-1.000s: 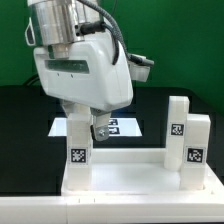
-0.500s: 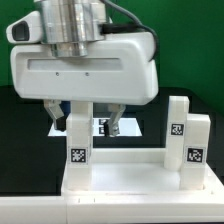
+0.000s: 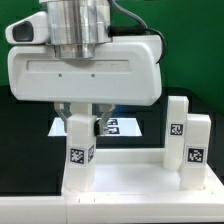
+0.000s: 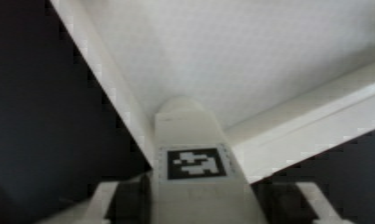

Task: Assemble desk

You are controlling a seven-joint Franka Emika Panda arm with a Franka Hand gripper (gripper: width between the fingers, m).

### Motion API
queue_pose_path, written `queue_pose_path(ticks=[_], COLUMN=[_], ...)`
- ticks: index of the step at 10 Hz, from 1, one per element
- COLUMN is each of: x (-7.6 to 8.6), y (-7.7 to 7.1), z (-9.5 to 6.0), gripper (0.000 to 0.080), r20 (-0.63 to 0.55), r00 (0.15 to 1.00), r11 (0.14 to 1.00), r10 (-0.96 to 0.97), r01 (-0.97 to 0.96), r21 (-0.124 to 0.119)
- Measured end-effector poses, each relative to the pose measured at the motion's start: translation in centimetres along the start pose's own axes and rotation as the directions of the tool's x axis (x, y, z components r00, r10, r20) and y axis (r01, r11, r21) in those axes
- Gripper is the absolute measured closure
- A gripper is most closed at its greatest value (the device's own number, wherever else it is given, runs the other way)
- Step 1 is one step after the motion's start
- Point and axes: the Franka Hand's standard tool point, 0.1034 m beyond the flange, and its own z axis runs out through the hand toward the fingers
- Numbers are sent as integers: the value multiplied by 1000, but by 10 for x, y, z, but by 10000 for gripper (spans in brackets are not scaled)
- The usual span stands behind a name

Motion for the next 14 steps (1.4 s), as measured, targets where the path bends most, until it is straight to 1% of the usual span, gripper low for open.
queue_pose_path(ticks=[1,2,3,4,5,6,8,9,11,12,13,14], x=[-1,-2,-5,-6,-4,-5,-5,-3,1,4,4,4], y=[-2,-3,-5,-8,-8,-8,-9,-8,-7,-5,-3,-2], z=[0,0,1,2,2,2,2,1,-2,-3,-1,0], gripper=[511,511,511,511,511,511,511,511,511,509,509,505], r20=[6,12,35,59,82,82,86,97,120,118,118,115], r00=[990,957,862,752,693,655,548,458,181,52,-39,-72], r11=[990,957,863,753,694,656,549,460,184,54,-38,-71], r10=[144,290,505,657,716,751,832,883,976,992,992,991], r01=[-144,-290,-506,-658,-720,-754,-836,-888,-983,-998,-999,-997], r21=[-1,-2,-1,12,24,21,11,6,-15,-14,-15,-17])
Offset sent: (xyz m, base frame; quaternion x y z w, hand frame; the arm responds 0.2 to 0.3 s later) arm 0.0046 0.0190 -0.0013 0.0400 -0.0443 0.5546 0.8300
